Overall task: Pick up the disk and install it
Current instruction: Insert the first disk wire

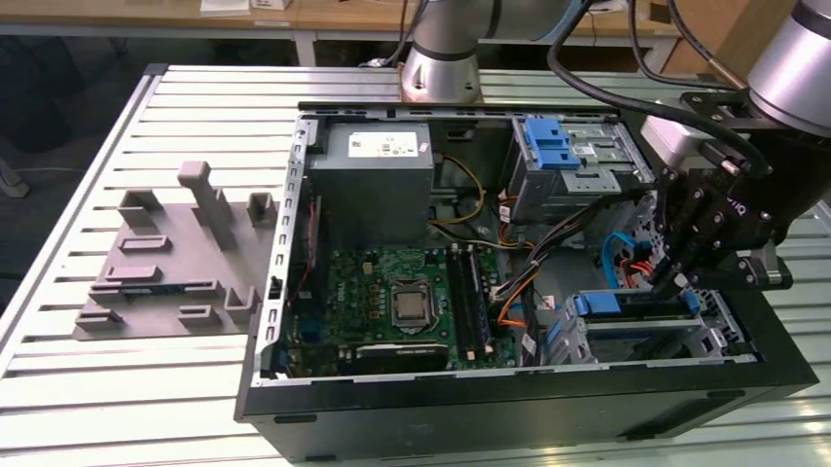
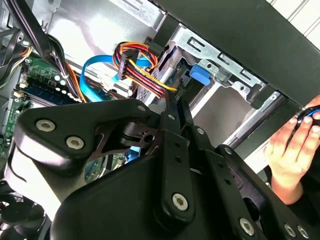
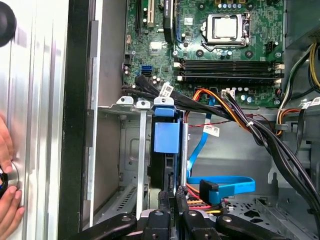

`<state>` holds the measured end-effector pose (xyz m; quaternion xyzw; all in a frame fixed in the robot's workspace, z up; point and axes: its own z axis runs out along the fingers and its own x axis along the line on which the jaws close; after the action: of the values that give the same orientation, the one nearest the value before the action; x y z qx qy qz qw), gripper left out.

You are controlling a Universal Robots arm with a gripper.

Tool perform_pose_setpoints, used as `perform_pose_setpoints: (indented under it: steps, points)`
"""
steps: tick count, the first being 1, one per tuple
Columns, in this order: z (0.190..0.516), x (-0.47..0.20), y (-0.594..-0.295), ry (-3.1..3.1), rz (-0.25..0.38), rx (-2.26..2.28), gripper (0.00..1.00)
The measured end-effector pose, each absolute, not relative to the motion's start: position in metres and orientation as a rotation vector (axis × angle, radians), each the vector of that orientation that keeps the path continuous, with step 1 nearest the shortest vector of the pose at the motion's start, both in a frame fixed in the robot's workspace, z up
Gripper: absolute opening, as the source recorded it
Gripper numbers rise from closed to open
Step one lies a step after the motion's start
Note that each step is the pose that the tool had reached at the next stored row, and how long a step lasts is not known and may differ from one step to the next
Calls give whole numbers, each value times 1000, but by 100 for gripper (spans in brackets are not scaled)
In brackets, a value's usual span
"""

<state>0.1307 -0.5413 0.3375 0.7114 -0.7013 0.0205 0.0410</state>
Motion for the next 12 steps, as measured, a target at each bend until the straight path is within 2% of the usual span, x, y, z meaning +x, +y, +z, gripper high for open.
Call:
perform_pose_setpoints:
  steps: [12]
  points:
    - [335,131,-541,-2152,53,2183,16]
